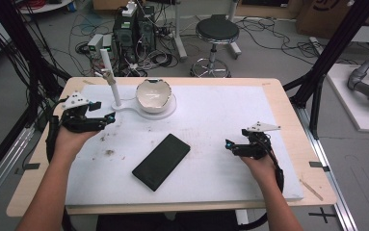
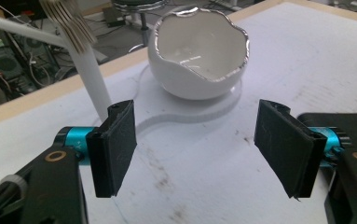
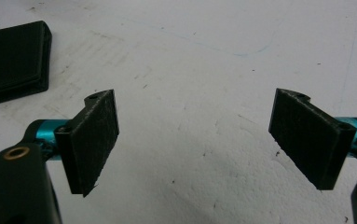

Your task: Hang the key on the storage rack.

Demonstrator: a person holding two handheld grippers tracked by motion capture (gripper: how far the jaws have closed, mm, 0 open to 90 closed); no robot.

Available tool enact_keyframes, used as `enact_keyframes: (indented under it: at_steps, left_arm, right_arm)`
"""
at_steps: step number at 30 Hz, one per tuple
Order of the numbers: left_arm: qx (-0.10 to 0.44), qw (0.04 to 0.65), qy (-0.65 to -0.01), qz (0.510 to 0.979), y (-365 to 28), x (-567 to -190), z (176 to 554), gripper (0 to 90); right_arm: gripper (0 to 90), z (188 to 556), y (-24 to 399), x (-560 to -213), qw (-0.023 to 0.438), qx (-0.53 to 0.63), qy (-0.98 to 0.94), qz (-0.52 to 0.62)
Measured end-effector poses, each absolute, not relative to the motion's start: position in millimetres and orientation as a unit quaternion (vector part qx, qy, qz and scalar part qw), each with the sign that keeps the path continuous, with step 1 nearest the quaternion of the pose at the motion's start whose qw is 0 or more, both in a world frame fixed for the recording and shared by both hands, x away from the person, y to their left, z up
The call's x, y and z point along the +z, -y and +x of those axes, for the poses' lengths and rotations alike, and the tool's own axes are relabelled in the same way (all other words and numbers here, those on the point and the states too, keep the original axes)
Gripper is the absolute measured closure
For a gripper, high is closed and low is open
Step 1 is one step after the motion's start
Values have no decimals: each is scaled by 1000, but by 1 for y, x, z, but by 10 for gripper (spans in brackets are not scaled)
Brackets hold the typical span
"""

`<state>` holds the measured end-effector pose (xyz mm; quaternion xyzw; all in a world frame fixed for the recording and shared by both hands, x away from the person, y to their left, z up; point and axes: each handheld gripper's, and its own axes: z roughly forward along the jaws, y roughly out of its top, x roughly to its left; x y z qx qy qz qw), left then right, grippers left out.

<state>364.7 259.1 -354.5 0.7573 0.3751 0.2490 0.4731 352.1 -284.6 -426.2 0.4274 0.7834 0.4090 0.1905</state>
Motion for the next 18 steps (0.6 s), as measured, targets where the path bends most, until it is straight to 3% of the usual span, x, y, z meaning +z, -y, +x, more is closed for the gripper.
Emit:
enact_keyframes:
  at_steps: [7, 18]
  left_arm:
    - [240, 479, -374, 757, -258, -370, 354, 279]
    - [211, 494, -345, 770, -249, -387, 346, 174]
  right_arm:
    - [159, 352, 284, -426, 192, 408, -782, 430]
    - [159, 354, 284, -427, 195, 407, -781, 432]
